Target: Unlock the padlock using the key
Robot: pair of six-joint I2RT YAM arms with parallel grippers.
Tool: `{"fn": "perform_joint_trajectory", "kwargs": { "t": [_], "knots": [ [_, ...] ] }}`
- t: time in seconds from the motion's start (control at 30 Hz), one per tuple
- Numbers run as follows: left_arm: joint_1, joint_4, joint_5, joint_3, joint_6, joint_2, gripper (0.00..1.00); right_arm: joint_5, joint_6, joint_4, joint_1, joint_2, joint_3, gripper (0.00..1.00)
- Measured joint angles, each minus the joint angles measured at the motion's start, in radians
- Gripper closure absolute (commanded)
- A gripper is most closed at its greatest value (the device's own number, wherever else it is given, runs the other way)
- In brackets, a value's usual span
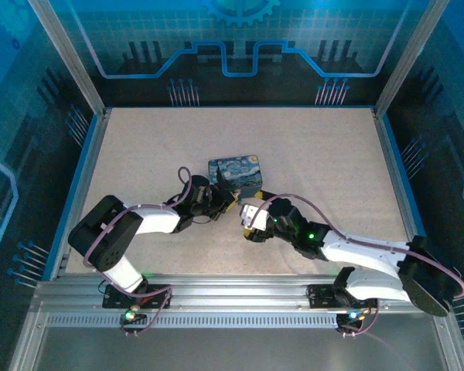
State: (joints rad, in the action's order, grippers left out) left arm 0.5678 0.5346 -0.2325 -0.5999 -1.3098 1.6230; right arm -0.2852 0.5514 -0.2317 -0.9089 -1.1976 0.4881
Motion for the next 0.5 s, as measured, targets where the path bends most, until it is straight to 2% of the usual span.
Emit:
{"fn": "perform_joint_trajectory", "kwargs": {
  "t": [0.1,0.37,0.5],
  "knots": [
    [0.0,-0.001,0.0,0.0,-0.015,0.0,0.94,-0.027,0.066,-0.043,0.0,-0.07,0.001,0.01],
    [0.0,0.0,-0.001,0.0,-0.051,0.0,0.95,-0.037,0.08,-0.154,0.006,-0.239,0.031,0.29],
    [0.0,0.0,-0.001,0.0,-0.054,0.0,0.95,-0.026,0.071,-0.175,0.016,-0.277,0.053,0.38]
  ]
}}
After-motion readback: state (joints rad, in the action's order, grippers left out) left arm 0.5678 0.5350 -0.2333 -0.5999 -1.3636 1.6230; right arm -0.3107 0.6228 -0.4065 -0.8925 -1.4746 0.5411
